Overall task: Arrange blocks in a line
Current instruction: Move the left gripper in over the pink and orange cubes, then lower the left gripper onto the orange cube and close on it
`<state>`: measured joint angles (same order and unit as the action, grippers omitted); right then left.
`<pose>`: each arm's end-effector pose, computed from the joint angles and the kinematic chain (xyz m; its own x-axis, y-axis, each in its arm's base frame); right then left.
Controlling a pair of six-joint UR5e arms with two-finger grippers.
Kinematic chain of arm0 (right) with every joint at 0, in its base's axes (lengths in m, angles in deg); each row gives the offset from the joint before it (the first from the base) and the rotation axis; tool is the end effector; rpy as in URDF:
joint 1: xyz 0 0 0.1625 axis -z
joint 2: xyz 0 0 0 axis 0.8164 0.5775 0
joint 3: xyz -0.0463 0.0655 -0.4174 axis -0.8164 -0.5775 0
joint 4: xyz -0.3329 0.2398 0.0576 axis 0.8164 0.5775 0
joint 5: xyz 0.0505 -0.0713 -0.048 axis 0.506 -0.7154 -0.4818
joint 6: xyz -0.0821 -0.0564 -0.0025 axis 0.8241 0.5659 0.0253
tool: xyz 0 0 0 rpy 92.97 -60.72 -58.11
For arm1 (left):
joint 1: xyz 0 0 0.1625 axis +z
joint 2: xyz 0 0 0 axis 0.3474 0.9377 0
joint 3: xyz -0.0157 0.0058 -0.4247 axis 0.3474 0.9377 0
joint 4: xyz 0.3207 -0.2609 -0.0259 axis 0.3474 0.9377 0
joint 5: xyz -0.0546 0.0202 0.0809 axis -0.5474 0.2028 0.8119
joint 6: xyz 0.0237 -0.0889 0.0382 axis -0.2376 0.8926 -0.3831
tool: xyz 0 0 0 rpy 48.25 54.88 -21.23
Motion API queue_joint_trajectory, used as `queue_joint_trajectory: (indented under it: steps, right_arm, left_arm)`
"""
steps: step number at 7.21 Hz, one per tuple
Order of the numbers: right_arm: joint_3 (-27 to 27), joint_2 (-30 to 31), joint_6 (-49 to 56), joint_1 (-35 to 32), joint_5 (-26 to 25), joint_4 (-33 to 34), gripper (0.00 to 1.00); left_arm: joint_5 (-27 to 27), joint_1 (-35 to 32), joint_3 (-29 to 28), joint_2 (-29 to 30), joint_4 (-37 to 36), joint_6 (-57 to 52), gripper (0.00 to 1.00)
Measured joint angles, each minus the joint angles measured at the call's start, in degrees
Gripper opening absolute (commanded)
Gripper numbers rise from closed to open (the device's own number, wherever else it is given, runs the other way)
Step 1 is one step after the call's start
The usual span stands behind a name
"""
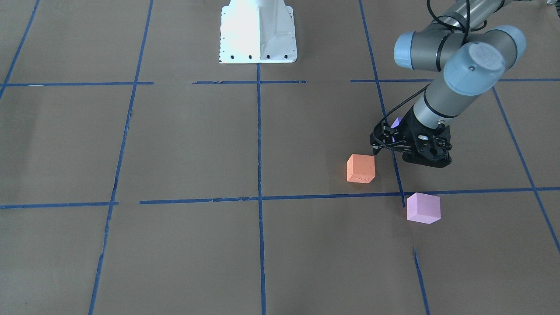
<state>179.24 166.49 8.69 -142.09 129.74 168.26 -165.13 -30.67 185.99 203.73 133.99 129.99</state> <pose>0.0441 -0.5070 0.6396 0.7349 -0.1429 0.6629 0.1643 0.9859 0.0304 0.3443 -0.5482 0.3317 0.6467 0.1976 -0.7367 -0.0971 0.9793 0.1775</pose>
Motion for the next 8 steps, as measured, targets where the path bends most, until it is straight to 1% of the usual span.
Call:
queue_joint_trajectory:
  steps: [2,4,8]
  right_arm:
    - [0.0,0.0,-0.1,0.0,0.0,0.0,1.00]
    - [0.0,0.0,0.0,0.0,0.0,0.0,1.00]
    - [0.0,0.0,-0.1,0.0,0.0,0.0,1.00]
  left_arm:
    - [1.3,2.2,-1.3,0.6,0.7,0.8,1.00]
    - [1.6,2.8,-4.1,1.5,2.4,1.0,1.00]
    - [1.7,4.2,-7.4,2.5,5.5,5.3,1.00]
